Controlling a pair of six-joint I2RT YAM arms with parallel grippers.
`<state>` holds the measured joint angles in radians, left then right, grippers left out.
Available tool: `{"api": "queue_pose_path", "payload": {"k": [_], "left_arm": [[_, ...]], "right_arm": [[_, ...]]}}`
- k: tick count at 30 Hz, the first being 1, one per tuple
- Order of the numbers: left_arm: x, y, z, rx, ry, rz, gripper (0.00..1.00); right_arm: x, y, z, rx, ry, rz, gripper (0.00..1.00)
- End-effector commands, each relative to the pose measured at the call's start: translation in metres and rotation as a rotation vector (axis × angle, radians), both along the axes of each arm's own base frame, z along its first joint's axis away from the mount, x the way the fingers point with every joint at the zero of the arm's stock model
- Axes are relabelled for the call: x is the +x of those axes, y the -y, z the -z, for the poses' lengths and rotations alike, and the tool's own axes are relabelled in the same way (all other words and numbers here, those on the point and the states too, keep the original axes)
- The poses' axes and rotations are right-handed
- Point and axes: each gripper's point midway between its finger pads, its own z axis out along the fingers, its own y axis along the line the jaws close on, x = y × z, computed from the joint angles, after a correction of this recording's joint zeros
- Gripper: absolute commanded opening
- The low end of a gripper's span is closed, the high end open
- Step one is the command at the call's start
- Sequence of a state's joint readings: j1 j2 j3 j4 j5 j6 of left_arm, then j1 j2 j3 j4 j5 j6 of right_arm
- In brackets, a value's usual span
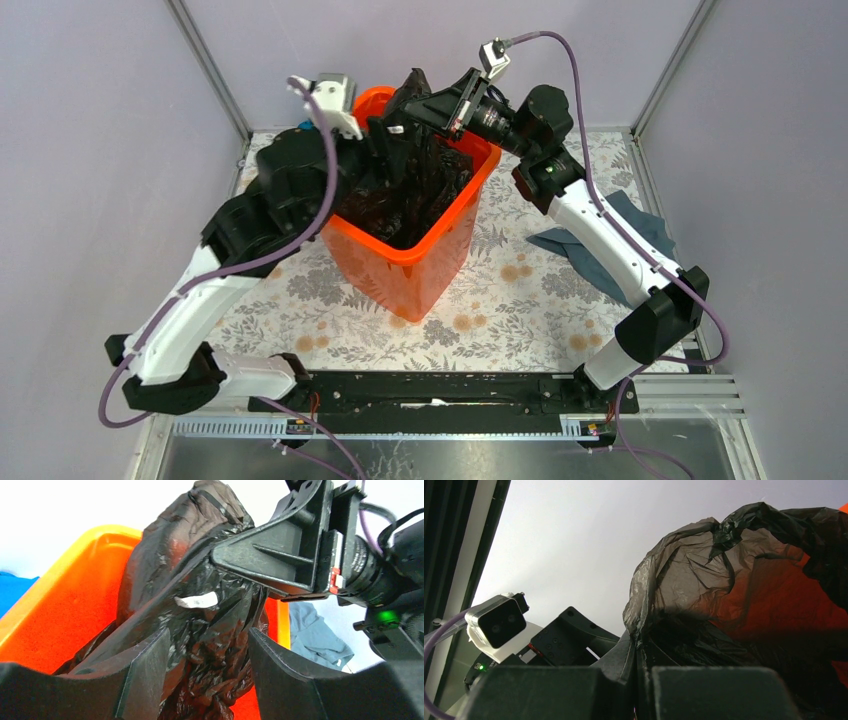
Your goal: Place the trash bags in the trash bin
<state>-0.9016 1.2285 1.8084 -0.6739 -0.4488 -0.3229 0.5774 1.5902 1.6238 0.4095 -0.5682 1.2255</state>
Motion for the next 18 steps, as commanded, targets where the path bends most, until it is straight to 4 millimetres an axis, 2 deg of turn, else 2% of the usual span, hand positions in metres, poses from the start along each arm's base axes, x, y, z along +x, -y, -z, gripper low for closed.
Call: {"api": "queue_pose_path", "payload": {"k": [1, 3, 5, 6, 7, 10, 14, 18], "left_arm": [[0.013, 0.023, -0.003, -0.012, 0.007, 0.038, 0.63], [0.016, 0.027, -0.002, -0.008, 0.004, 0.041, 0.61], [0.019, 0.029, 0.000, -0.006, 0.001, 0.049, 0.50], [0.020, 0.029, 0.001, -0.005, 0.001, 0.047, 0.42], [0.020, 0.028, 0.001, -0.006, 0.003, 0.040, 0.27], [0.020, 0.018, -0.004, -0.019, 0.026, 0.008, 0.01], [0.003, 0.003, -0.017, -0.064, 0.083, 0.034, 0.00], [-0.013, -0.016, -0.019, -0.111, 0.110, 0.031, 0.00]], "right_arm": [[-0.028, 0.007, -0.041, 0.067, 0.106, -0.031, 0.00], [-0.031, 0.007, -0.040, 0.066, 0.109, -0.033, 0.00], [-0.032, 0.008, -0.039, 0.064, 0.108, -0.030, 0.00], [-0.032, 0.009, -0.038, 0.064, 0.106, -0.027, 0.00], [-0.033, 0.009, -0.037, 0.062, 0.105, -0.026, 0.01], [-0.035, 0.008, -0.032, 0.040, 0.105, -0.040, 0.02], [-0.040, 0.012, -0.027, 0.001, 0.137, -0.031, 0.16], [-0.035, 0.025, -0.020, -0.081, 0.177, 0.047, 0.51]]}}
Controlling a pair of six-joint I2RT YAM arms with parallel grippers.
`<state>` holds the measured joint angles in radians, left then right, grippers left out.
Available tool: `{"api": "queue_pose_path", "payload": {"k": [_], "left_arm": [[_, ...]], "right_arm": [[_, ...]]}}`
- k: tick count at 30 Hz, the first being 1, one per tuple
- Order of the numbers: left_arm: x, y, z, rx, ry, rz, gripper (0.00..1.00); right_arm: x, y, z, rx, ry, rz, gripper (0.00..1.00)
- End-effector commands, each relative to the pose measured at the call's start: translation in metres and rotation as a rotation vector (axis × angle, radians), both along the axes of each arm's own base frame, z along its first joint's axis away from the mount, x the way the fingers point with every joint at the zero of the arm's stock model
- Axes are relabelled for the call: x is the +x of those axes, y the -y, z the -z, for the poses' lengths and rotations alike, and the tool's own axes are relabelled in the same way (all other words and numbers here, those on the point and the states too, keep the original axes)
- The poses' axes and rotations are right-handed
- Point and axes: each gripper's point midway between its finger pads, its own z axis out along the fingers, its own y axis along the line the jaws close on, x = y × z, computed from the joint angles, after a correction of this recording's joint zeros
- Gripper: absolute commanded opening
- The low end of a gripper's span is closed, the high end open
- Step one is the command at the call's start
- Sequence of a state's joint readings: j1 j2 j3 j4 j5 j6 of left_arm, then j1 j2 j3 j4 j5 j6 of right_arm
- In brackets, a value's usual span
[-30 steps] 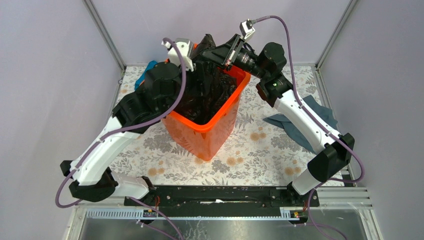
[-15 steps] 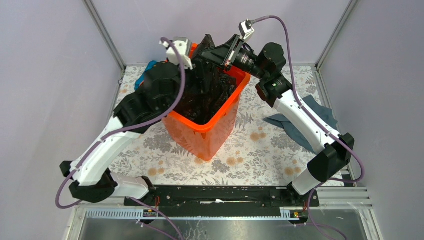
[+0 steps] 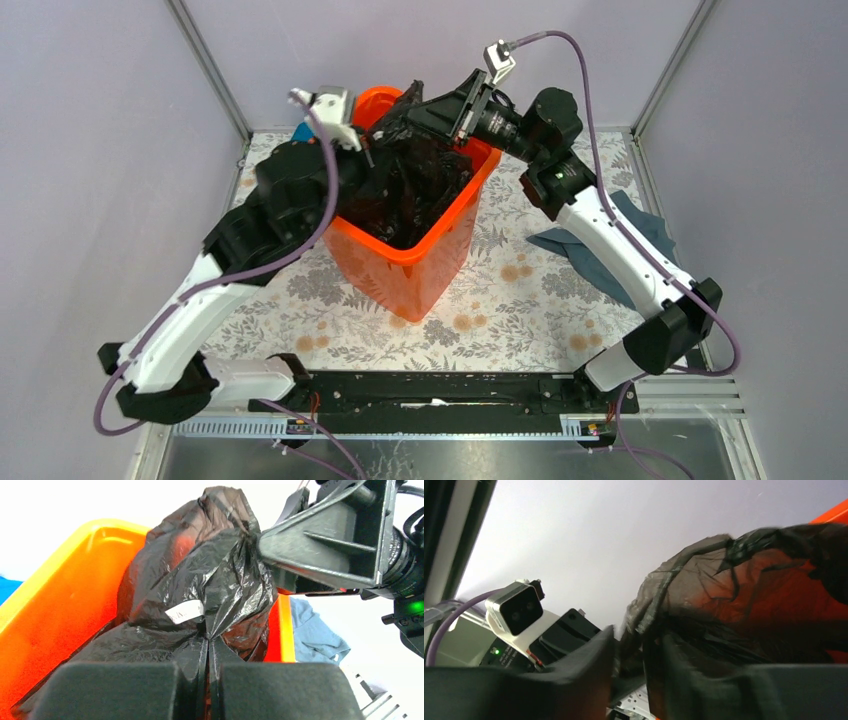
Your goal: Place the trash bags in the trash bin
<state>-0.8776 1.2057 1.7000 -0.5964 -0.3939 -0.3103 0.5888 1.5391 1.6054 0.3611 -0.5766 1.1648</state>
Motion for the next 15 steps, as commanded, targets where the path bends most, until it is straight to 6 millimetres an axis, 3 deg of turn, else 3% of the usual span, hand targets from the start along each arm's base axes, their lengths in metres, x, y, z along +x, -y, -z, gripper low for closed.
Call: {"api": "queue_pose_path", "payload": {"k": [1, 3, 7, 10, 12, 15], "left_arm": [[-0.022, -0.027, -0.038, -0.138, 0.113, -0.001, 0.00], [-0.026, -0.033, -0.037, -0.161, 0.113, -0.005, 0.00], [-0.036, -0.044, -0.039, -0.212, 0.122, -0.006, 0.00], [-0.043, -0.049, -0.043, -0.241, 0.142, 0.004, 0.00], [-0.046, -0.052, -0.048, -0.254, 0.153, 0.007, 0.00], [-0.047, -0.056, -0.054, -0.254, 0.164, -0.002, 0.00]], "right_arm": [[-0.016, 0.026, -0.014, -0.077, 0.143, 0.077, 0.58], [-0.013, 0.037, -0.009, -0.149, 0.192, 0.154, 0.71], [-0.013, 0.058, 0.004, -0.291, 0.255, 0.265, 0.87], [-0.023, 0.060, 0.012, -0.376, 0.343, 0.235, 0.90], [-0.037, 0.050, 0.023, -0.442, 0.406, 0.143, 0.88], [-0.042, 0.038, 0.043, -0.571, 0.458, 0.126, 0.86]]}}
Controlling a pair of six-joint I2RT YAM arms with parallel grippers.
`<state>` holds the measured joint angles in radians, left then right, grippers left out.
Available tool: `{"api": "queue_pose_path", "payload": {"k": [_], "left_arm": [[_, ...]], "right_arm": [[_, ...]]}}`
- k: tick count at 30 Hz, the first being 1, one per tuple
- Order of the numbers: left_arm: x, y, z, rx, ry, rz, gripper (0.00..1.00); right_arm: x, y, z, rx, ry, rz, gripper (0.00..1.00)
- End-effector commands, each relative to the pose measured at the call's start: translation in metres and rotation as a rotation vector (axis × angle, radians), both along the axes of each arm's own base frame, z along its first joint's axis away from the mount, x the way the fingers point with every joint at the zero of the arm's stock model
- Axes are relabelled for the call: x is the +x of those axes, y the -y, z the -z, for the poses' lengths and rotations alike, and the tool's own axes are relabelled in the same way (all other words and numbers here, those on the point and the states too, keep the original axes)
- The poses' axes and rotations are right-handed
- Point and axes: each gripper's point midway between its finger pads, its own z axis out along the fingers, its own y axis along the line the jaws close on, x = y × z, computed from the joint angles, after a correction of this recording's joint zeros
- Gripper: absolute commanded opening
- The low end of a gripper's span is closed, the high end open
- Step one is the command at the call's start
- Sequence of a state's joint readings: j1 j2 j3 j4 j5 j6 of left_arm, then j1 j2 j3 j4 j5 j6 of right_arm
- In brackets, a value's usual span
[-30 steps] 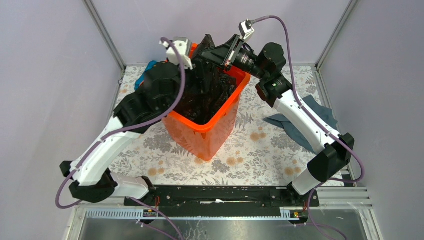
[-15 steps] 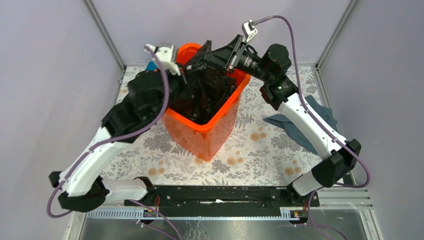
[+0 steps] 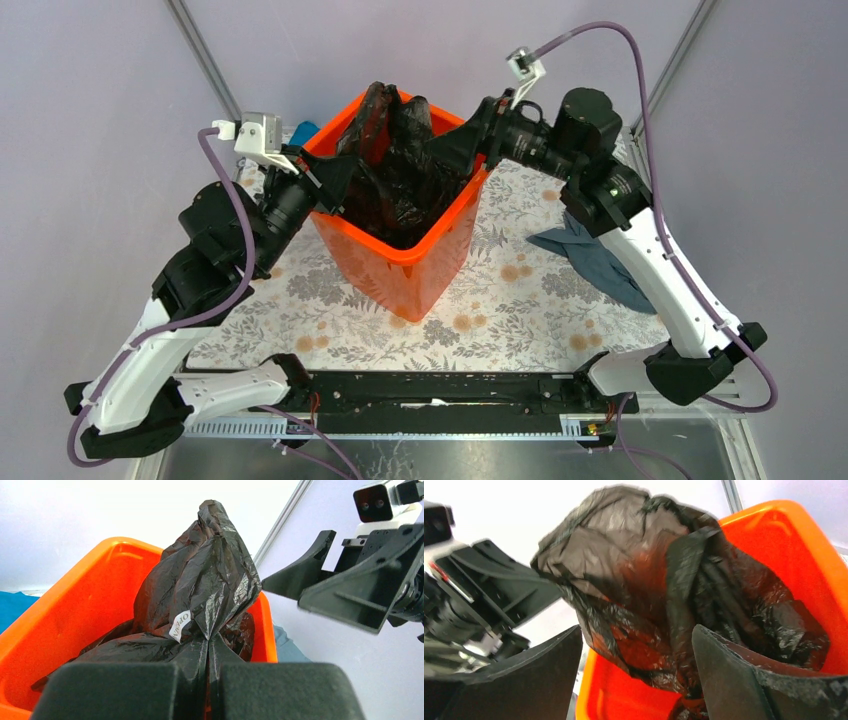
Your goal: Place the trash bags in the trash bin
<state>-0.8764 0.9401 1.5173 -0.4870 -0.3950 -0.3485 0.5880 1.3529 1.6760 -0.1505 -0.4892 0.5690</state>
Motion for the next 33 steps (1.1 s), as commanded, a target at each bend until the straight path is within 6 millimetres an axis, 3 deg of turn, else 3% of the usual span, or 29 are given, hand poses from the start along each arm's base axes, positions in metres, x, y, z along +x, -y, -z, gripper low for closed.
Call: {"api": "queue_pose_path", "payload": {"k": [1, 6, 10, 16, 20, 23, 25, 28, 31, 33], "left_arm": [[-0.003, -0.006, -0.028, -0.072, 0.060, -0.007, 0.00], [-0.004, -0.017, -0.035, -0.072, 0.072, -0.043, 0.00], [-0.005, -0.031, -0.038, -0.071, 0.073, -0.092, 0.00], [-0.006, -0.047, -0.043, -0.072, 0.079, -0.152, 0.00], [-0.006, -0.066, -0.046, -0.087, 0.080, -0.229, 0.00], [-0.008, -0.097, -0.046, -0.113, 0.073, -0.353, 0.00], [-0.010, -0.117, -0.042, -0.134, 0.054, -0.436, 0.00], [-0.015, -0.128, -0.034, -0.157, 0.045, -0.460, 0.00], [-0.019, -0.131, -0.032, -0.177, 0.047, -0.456, 0.00], [-0.022, -0.133, -0.035, -0.189, 0.054, -0.452, 0.00]], "right_arm": [[-0.013, -0.013, 0.031, -0.250, 0.127, -0.032, 0.84], [-0.001, -0.020, 0.045, -0.332, 0.151, 0.083, 0.72], [0.027, -0.015, 0.052, -0.368, 0.127, 0.274, 0.72], [0.045, -0.030, 0.040, -0.330, 0.138, 0.318, 0.60], [0.062, -0.006, 0.018, -0.300, 0.155, 0.496, 0.58], [0.070, 0.017, 0.000, -0.292, 0.199, 0.617, 0.58], [0.067, 0.026, -0.010, -0.281, 0.201, 0.639, 0.55], [0.041, 0.021, -0.023, -0.201, 0.181, 0.527, 0.56], [0.019, 0.004, -0.016, -0.156, 0.134, 0.382, 0.70], [0.015, -0.002, -0.005, -0.153, 0.092, 0.343, 0.75]]}}
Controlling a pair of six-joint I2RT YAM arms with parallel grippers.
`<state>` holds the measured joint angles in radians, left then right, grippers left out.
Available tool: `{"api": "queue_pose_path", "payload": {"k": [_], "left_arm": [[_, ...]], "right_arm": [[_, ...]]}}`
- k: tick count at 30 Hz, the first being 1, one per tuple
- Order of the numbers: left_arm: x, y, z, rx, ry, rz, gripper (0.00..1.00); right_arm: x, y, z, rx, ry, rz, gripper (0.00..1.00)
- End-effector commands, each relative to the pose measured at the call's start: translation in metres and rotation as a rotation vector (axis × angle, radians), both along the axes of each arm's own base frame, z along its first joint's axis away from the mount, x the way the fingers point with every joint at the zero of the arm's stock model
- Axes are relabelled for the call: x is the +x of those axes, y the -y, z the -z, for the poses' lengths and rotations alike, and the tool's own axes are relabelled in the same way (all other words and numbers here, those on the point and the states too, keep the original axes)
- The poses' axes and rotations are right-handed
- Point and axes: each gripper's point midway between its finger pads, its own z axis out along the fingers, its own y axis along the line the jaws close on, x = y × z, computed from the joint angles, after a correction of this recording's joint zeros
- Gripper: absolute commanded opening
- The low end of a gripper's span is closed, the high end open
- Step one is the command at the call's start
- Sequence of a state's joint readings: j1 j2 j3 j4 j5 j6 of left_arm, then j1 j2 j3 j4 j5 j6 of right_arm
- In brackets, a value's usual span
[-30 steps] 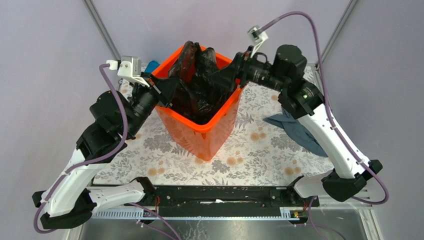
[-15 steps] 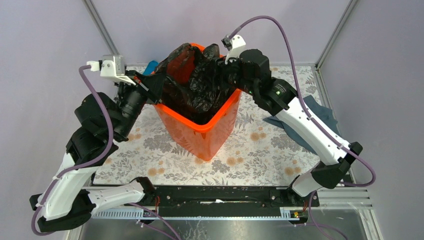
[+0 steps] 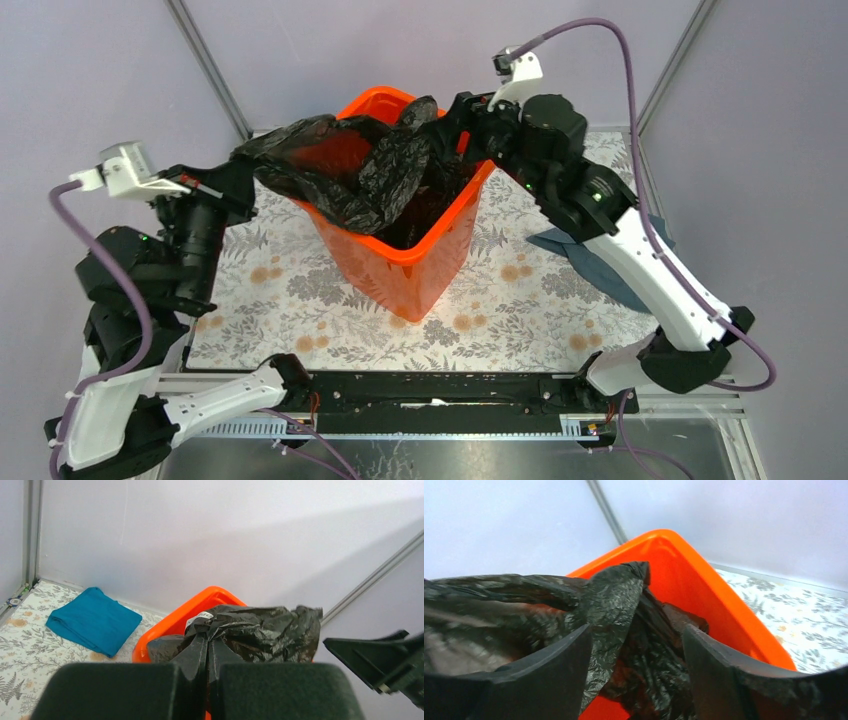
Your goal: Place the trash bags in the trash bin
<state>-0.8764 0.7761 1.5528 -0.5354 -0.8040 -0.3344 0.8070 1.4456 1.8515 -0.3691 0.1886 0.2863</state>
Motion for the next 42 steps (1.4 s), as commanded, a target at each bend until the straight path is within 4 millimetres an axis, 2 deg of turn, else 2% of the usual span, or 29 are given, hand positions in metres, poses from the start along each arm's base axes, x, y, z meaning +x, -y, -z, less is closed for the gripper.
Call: {"api": "queue_pose_path", "payload": {"k": [1, 5, 8, 10, 15, 17, 19, 23, 28, 31, 36, 39, 42], "left_arm": [[-0.001, -0.011, -0.006, -0.045, 0.018, -0.044, 0.00], [-0.002, -0.012, -0.009, -0.044, 0.028, -0.044, 0.00], [-0.002, -0.011, -0.009, -0.036, 0.025, -0.039, 0.00], [-0.001, -0.009, -0.008, -0.033, 0.024, -0.035, 0.00], [0.001, -0.007, -0.007, -0.029, 0.019, -0.039, 0.00], [0.002, -0.007, -0.006, -0.025, 0.016, -0.042, 0.00], [0.005, -0.006, -0.001, -0.003, -0.002, -0.059, 0.00], [0.016, -0.010, 0.015, 0.077, -0.094, -0.152, 0.00], [0.028, -0.006, 0.037, 0.164, -0.182, -0.211, 0.00], [0.028, -0.002, 0.047, 0.163, -0.194, -0.197, 0.00], [0.020, -0.008, 0.063, 0.150, -0.220, -0.184, 0.00], [0.016, -0.012, 0.075, 0.154, -0.240, -0.177, 0.00], [0.014, -0.005, 0.092, 0.154, -0.259, -0.133, 0.00]], "right_arm": [[-0.030, -0.012, -0.016, 0.133, -0.041, -0.132, 0.77], [-0.045, -0.033, -0.004, 0.241, -0.162, -0.243, 0.76], [-0.056, -0.043, 0.000, 0.327, -0.235, -0.307, 0.82], [-0.058, -0.047, 0.001, 0.370, -0.251, -0.334, 0.82], [-0.038, -0.054, 0.007, 0.406, -0.255, -0.320, 0.70], [-0.031, -0.056, 0.004, 0.440, -0.261, -0.348, 0.59], [-0.030, -0.055, -0.011, 0.483, -0.232, -0.396, 0.47], [-0.044, -0.038, -0.025, 0.480, -0.213, -0.410, 0.25], [-0.059, 0.005, -0.013, 0.354, -0.233, -0.318, 0.00], [-0.073, 0.028, -0.007, 0.293, -0.236, -0.274, 0.00], [-0.093, 0.055, 0.019, 0.243, -0.267, -0.217, 0.00], [-0.103, 0.060, 0.035, 0.244, -0.290, -0.218, 0.00], [-0.110, 0.061, 0.047, 0.247, -0.295, -0.236, 0.00]]}}
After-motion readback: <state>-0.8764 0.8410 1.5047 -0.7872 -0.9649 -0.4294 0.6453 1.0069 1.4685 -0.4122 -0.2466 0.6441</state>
